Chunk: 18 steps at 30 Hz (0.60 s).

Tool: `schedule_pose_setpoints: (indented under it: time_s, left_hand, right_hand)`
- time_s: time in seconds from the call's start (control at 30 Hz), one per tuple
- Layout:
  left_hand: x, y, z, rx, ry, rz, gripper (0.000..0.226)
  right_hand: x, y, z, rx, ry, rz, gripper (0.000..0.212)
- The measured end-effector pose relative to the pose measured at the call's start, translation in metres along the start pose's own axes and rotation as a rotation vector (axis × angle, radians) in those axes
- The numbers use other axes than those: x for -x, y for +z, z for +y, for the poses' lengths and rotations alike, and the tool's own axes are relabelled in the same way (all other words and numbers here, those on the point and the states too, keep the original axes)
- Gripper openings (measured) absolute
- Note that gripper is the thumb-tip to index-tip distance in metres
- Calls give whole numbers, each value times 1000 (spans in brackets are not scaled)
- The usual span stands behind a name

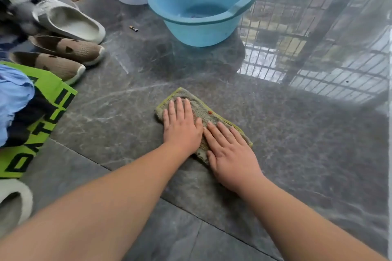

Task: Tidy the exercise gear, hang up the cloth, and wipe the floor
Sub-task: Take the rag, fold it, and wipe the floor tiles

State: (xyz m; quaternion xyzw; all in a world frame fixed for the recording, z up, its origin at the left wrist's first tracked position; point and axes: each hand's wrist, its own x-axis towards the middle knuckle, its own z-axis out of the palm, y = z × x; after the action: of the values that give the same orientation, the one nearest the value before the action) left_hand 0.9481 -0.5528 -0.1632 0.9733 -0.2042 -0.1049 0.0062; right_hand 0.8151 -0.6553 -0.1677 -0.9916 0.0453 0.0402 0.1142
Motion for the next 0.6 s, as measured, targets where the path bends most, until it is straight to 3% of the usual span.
schedule_pose_setpoints:
  time_s: [0.27,0.6]
  left_hand:
    - [-12,5,162,-52,512,-84,71]
    - [66,28,359,-123,992,-146,69]
  right_hand:
    - [84,-13,96,-33,451,78,62]
    - [222,-12,170,-13,957,179,65]
